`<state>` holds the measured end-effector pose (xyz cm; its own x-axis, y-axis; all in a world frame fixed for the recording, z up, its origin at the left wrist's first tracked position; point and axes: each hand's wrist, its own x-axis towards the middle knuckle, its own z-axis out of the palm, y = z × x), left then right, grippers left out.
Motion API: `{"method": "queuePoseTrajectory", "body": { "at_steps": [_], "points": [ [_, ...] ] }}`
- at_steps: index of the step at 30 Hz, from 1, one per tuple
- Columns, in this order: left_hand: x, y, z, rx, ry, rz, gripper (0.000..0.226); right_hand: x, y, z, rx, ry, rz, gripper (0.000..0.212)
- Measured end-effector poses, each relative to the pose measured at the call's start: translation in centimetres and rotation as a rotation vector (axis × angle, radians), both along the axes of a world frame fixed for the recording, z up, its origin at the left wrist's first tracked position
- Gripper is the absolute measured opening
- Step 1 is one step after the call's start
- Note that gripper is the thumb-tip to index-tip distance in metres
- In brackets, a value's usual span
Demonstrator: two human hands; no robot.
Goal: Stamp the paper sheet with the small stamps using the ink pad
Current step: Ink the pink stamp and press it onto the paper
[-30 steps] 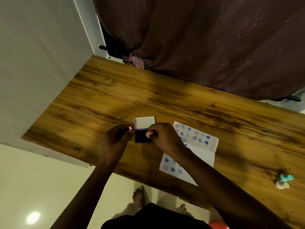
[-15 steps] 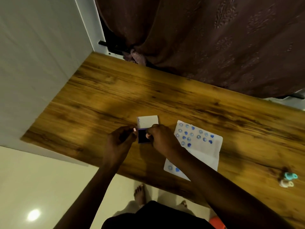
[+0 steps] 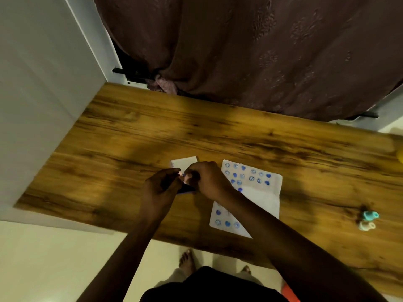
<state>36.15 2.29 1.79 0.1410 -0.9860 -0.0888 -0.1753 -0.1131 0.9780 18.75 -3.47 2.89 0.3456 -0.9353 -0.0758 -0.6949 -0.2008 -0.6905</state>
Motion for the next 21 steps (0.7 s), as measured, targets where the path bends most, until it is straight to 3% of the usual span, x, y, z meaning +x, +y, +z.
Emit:
{"method": "queuePoseTrajectory", "body": {
  "at_steps": [3, 6, 12, 15, 21],
  "points": [
    [-0.9, -0.3, 0.3, 0.038, 0.046, -0.031, 0.025, -2.1, 0.5, 0.8, -0.002, -0.150, -0.125, 0.021],
    [-2.1, -0.5, 0.5, 0.074, 0.066, -0.070, 0.026, -5.8, 1.9, 0.9, -0.046, -0.172, -0.252, 0.023],
    [-4.2, -0.9, 0.6, 0.078, 0.050, -0.129, 0.017, -13.1, 4.6, -0.1, -0.117, 0.035, -0.505, 0.025],
    [-5.0, -0.7, 0.5, 0.065, 0.059, -0.160, 0.022, -14.4, 5.4, -0.9, -0.096, 0.122, -0.539, 0.014],
    [-5.7, -0.6, 0.3, 0.102, 0.063, -0.165, 0.022, -14.3, 5.7, -2.0, -0.057, 0.200, -0.512, 0.016]
  ]
}}
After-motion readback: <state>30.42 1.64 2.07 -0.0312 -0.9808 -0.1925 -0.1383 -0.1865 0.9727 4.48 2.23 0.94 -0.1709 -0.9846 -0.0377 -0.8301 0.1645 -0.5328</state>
